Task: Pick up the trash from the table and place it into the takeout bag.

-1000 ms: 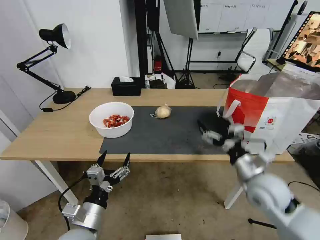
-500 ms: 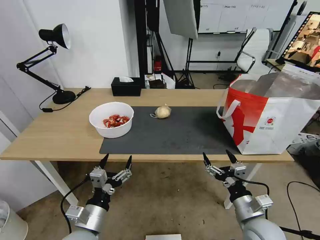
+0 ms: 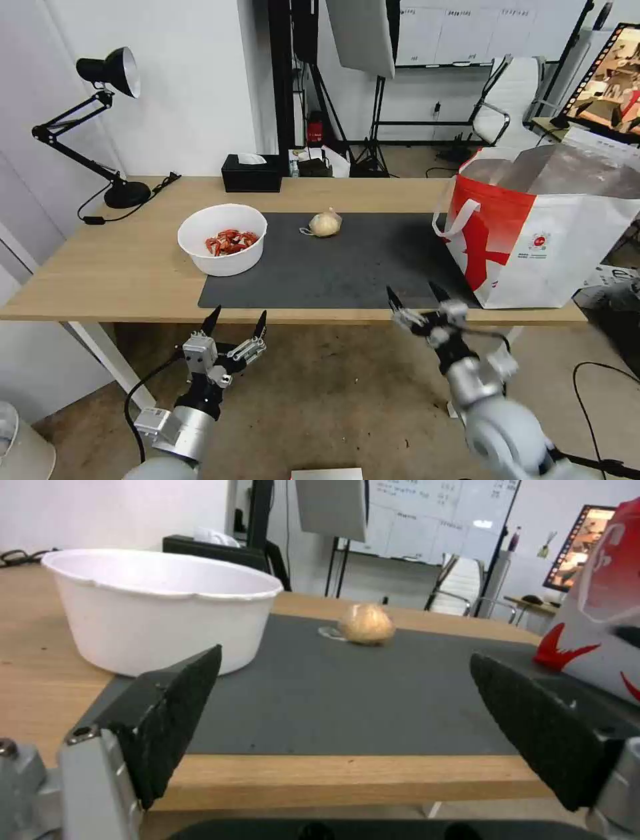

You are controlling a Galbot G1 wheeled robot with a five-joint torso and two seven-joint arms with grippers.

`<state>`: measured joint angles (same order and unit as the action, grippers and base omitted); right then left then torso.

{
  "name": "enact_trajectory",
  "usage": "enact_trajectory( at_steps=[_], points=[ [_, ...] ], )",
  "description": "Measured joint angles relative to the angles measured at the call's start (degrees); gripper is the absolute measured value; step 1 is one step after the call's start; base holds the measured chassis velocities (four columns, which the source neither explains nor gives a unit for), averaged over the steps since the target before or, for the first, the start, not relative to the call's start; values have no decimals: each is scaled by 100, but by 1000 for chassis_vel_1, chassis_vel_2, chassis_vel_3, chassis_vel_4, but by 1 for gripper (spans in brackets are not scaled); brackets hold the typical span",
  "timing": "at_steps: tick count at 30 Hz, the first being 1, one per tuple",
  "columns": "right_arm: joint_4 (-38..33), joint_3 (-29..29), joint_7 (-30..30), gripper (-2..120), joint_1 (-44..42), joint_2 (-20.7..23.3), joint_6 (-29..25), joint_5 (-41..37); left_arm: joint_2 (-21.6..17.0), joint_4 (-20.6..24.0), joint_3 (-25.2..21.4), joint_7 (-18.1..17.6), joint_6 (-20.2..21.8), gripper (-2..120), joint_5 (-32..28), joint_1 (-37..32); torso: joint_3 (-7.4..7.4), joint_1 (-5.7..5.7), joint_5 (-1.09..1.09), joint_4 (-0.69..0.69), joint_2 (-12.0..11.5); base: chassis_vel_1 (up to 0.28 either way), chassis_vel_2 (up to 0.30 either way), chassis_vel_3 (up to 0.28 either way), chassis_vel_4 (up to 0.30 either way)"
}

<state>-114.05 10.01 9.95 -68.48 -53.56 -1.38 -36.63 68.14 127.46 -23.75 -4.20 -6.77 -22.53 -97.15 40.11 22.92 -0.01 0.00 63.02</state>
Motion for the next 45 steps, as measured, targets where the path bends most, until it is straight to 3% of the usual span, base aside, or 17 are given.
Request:
enact_trajectory(
  at_steps=[2, 7, 10, 16, 19, 23, 32, 45],
  points=[
    [314, -479, 80, 100, 768, 47, 82, -191, 15, 30, -8, -3, 25, 100, -2, -1, 0, 0, 1, 1, 0, 0, 0, 0, 0],
    [956, -1222, 241, 100, 1771, -140, 127, -335, 41, 48, -29, -16, 60, 100, -5, -18, 1, 0, 0, 0, 0, 0, 0, 0, 0],
    [1638, -1788, 424, 100, 2555, -501, 181, -411, 50, 59, -62, -20, 67, 100, -8, -77, 1, 0, 0, 0, 0, 0, 0, 0, 0],
    [2635, -2341, 791, 100, 3668, -1086, 431, -423, 51, 50, -126, -23, 68, 100, -13, -134, 0, 1, -2, 0, 0, 0, 0, 0, 0],
    [3370, -2639, 1211, 100, 4399, -1537, 940, -452, 58, 19, -135, -25, 68, 100, -20, -147, 0, 0, -2, 0, 0, 0, 0, 0, 0],
    [4131, -2822, 1444, 100, 4899, -1963, 1421, -500, 75, -18, -138, -27, 62, 100, -27, -150, 0, 0, -1, 0, 0, 0, 0, 0, 0],
    [5530, -2829, 1373, 100, 5520, -2831, 1813, -394, 80, -87, -158, -29, 14, 100, -60, -156, -1, 0, -1, 0, 0, 0, 0, 0, 0],
    [5850, -2819, 1544, 100, 5603, -3098, 2246, -339, 80, -130, -161, -29, -54, 100, -72, -139, -1, 0, 0, -1, 0, 0, 0, 0, 0]
  ],
)
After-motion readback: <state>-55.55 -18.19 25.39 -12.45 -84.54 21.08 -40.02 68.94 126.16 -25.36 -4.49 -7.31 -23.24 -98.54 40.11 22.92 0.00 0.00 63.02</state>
